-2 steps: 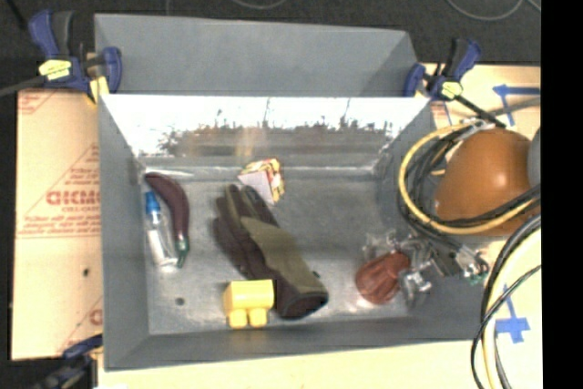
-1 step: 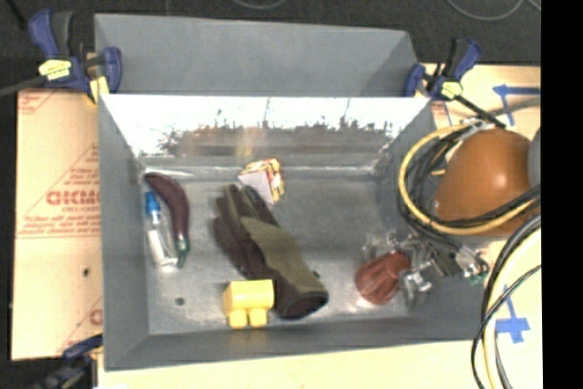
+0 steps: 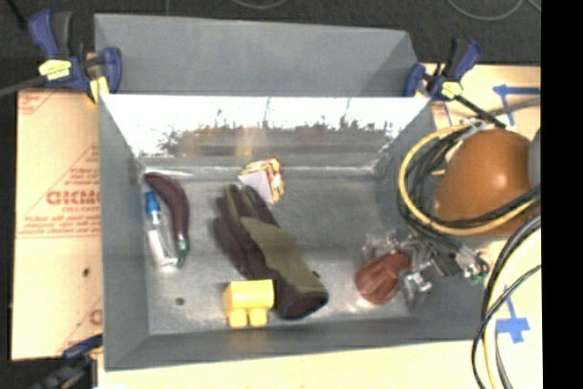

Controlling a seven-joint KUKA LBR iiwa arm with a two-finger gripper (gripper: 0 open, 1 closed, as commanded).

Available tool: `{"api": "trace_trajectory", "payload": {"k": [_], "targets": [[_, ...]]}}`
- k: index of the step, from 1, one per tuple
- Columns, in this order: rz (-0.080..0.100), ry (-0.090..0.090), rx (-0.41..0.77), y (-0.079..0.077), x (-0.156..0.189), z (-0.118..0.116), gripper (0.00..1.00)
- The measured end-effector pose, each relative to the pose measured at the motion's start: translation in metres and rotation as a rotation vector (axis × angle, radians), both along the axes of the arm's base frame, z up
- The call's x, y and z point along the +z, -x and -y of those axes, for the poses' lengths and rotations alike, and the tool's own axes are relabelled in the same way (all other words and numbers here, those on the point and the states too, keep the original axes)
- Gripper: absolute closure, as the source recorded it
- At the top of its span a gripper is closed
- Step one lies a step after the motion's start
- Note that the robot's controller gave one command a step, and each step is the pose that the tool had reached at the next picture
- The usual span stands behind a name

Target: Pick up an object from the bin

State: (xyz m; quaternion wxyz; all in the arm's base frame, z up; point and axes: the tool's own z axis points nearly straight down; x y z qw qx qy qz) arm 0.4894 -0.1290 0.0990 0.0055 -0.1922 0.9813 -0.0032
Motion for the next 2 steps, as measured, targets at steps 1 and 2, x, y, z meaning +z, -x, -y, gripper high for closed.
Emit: {"api": "trace_trajectory", "payload": {"k": [1,2], "targets": [[0.0,0.0,0.001,0.0001,-0.0001,0.0001,1.0],[0.0,0.001,0.002,0.0001,-0.0002,0.0001,1.0]]}}
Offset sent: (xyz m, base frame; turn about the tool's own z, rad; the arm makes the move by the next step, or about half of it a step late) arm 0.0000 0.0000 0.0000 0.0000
